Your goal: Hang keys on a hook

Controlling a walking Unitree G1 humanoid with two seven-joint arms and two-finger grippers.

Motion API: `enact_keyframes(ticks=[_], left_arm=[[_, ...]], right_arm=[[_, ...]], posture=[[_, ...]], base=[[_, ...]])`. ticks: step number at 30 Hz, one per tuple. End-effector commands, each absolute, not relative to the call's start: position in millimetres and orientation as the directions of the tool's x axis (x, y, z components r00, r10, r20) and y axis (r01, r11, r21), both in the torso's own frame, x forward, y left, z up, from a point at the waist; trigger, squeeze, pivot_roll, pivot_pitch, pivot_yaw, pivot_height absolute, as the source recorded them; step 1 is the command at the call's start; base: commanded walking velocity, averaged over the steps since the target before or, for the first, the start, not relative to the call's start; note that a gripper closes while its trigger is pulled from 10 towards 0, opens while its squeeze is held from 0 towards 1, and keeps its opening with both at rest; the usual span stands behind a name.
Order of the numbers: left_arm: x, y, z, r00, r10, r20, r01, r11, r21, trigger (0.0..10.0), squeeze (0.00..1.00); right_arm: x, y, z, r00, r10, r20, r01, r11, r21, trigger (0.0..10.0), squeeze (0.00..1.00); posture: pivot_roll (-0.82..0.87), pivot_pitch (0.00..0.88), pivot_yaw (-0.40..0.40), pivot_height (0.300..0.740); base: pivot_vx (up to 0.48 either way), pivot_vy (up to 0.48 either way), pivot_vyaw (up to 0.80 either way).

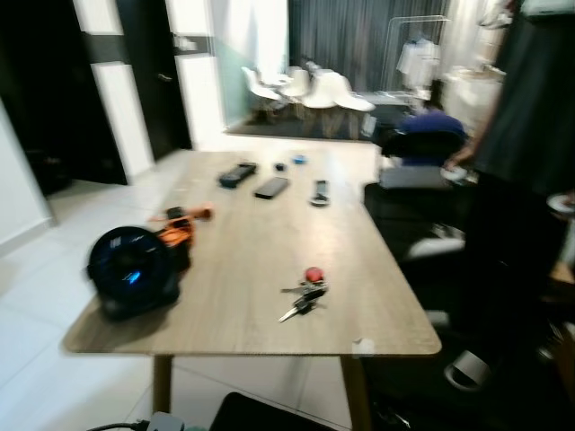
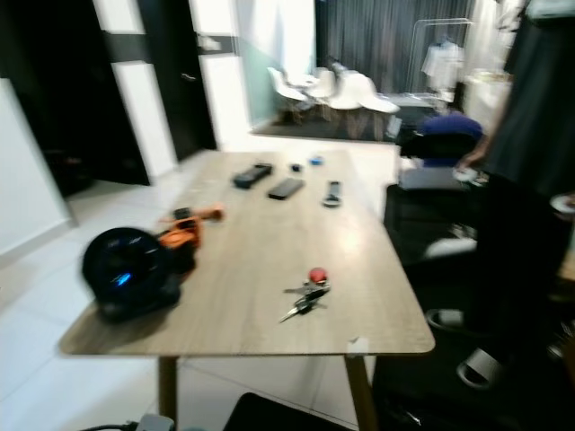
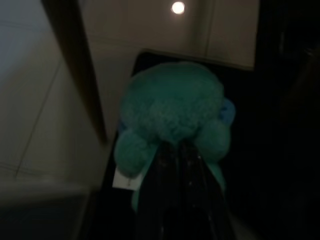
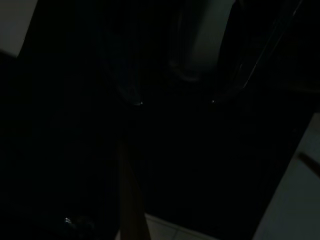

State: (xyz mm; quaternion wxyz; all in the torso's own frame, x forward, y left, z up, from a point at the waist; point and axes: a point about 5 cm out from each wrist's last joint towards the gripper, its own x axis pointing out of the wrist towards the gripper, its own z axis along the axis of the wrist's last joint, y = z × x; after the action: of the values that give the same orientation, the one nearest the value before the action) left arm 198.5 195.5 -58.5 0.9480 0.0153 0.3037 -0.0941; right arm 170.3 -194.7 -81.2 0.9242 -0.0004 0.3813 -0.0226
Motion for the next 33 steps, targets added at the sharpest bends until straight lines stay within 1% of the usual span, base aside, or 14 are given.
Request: enact_keyframes(ticks=[1, 17, 33], left_arm=[[197.2, 198.1, -59.5, 0.791, -0.165, -0.589, 0.189, 0.982, -0.021, 10.0, 0.00], [195.5, 201.8, -60.0, 0.788, -0.158, -0.595, 0.185, 0.983, -0.016, 10.0, 0.00], [198.4, 202.5, -57.5, 0.804, -0.152, -0.576, 0.166, 0.986, -0.029, 10.0, 0.00]], right_arm=[[166.3, -191.9, -83.6, 0.697, -0.039, -0.716, 0.043, 0.999, -0.013, 10.0, 0.00], [165.3, -189.7, -84.4, 0.694, -0.037, -0.719, 0.041, 0.999, -0.012, 10.0, 0.00], [165.1, -190.6, -84.6, 0.691, -0.040, -0.722, 0.041, 0.999, -0.017, 10.0, 0.00]], posture=[[0.05, 0.036, 0.030, 0.740], [0.05, 0.036, 0.030, 0.740], [0.06, 0.037, 0.029, 0.740]], base=[[-0.394, 0.000, 0.00], [-0.351, 0.000, 0.00], [0.000, 0.000, 0.00]])
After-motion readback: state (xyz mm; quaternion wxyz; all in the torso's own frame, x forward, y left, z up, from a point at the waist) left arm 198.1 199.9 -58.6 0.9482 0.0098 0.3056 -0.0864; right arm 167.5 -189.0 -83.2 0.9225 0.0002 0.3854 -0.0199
